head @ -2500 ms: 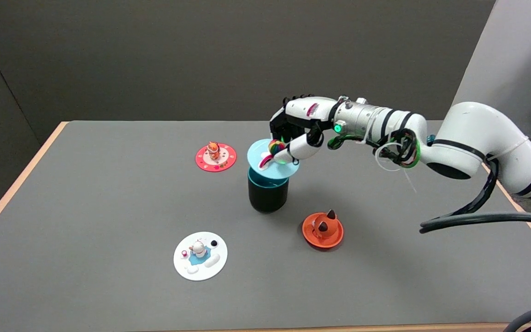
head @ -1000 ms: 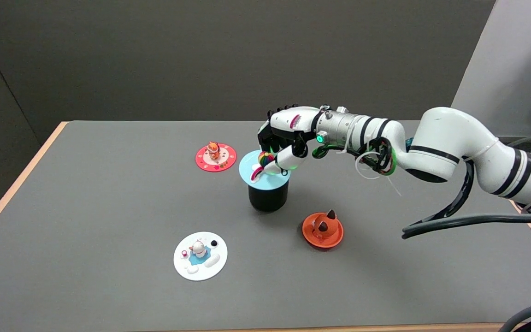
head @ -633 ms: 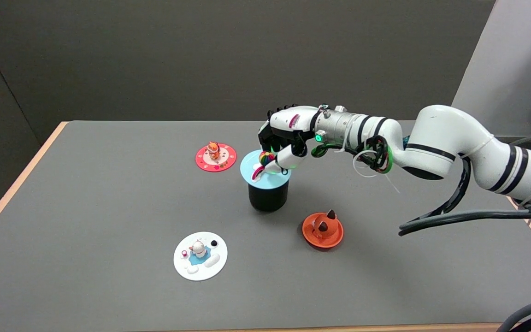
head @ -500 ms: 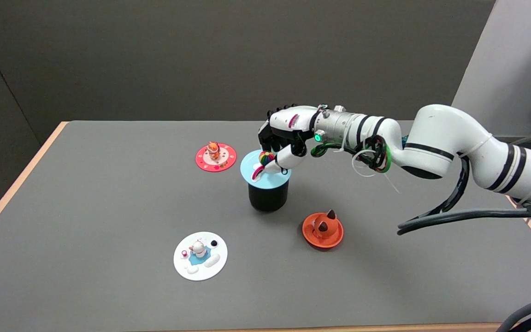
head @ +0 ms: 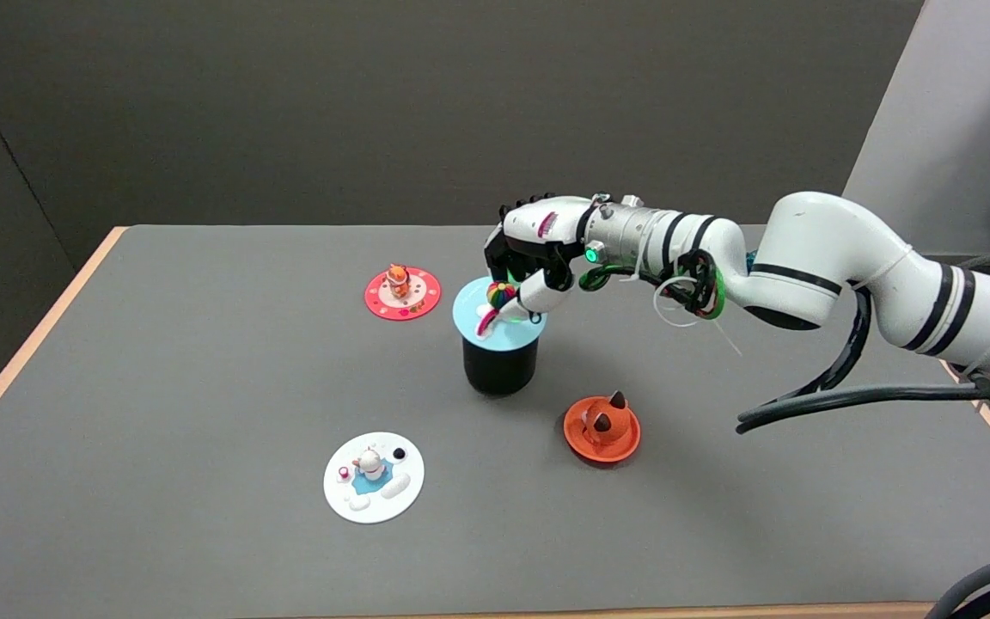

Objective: Place the cup lid with blue sky onto the cup.

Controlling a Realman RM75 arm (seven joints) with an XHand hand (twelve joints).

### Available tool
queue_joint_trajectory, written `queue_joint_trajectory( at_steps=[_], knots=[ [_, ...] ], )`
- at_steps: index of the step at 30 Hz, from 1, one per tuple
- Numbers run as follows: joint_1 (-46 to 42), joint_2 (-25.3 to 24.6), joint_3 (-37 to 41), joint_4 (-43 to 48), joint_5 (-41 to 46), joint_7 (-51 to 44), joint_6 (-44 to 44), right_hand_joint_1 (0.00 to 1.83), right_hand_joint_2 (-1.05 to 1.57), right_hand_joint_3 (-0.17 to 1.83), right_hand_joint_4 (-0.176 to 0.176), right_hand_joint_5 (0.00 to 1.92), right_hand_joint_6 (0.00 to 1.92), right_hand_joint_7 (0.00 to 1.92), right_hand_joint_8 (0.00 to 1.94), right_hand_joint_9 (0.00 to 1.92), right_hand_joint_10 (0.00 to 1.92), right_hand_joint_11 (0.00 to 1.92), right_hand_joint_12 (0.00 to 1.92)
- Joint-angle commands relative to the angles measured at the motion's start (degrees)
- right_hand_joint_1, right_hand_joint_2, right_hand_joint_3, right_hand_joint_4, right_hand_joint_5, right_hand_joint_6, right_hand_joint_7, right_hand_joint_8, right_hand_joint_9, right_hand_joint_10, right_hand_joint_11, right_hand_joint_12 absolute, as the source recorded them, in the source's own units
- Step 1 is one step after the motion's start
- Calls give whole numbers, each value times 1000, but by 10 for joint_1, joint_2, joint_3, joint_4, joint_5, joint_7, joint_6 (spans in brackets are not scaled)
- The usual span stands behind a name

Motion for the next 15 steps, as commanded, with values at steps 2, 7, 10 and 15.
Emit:
queue_joint_trajectory(
  at_steps=[2, 7, 10, 15],
  knots=[
    [8, 2, -10, 12, 1, 1, 1, 1029, 1070, 276, 3, 816, 1271, 563, 1395, 490, 1493, 601, 1265],
    [8, 2, -10, 12, 2, 1, 1, 1029, 1070, 277, 4, 816, 1271, 565, 1396, 489, 1497, 603, 1263],
    [8, 2, -10, 10, 2, 1, 0, 1028, 1070, 277, 5, 816, 1271, 564, 1399, 489, 1496, 603, 1265],
    [8, 2, -10, 10, 2, 1, 1, 1026, 1070, 277, 8, 815, 1273, 563, 1401, 490, 1496, 604, 1265]
  ],
)
